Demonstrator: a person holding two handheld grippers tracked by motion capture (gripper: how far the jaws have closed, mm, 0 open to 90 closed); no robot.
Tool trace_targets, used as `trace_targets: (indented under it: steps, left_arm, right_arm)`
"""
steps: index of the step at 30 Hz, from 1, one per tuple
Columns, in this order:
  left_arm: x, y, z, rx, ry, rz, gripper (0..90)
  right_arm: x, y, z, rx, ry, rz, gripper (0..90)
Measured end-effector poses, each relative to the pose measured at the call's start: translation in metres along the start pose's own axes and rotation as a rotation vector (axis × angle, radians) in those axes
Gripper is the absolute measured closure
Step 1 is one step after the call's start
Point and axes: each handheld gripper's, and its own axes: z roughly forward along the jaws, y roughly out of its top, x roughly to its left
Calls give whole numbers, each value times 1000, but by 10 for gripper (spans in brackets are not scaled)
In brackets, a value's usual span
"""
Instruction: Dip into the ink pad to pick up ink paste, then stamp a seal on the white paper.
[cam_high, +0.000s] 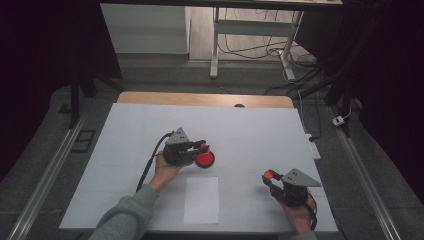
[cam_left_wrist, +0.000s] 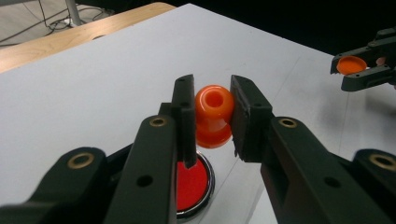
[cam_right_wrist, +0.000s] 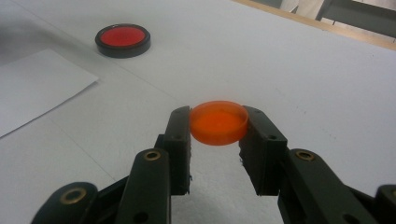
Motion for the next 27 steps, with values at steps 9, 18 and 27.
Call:
trace_targets:
  steps: [9,18,27]
  left_arm:
    - [-3,1,-12,16,-20,-7,729]
    - [-8,3,-25,2,-92,-43,729]
    - [-14,1,-36,1,-104,-24,729]
  right_arm:
    - [0,1,0,-1,-1,-3,643]
    - [0,1,-1,0,0,-5,643]
    - [1,1,1,2,2,-5,643]
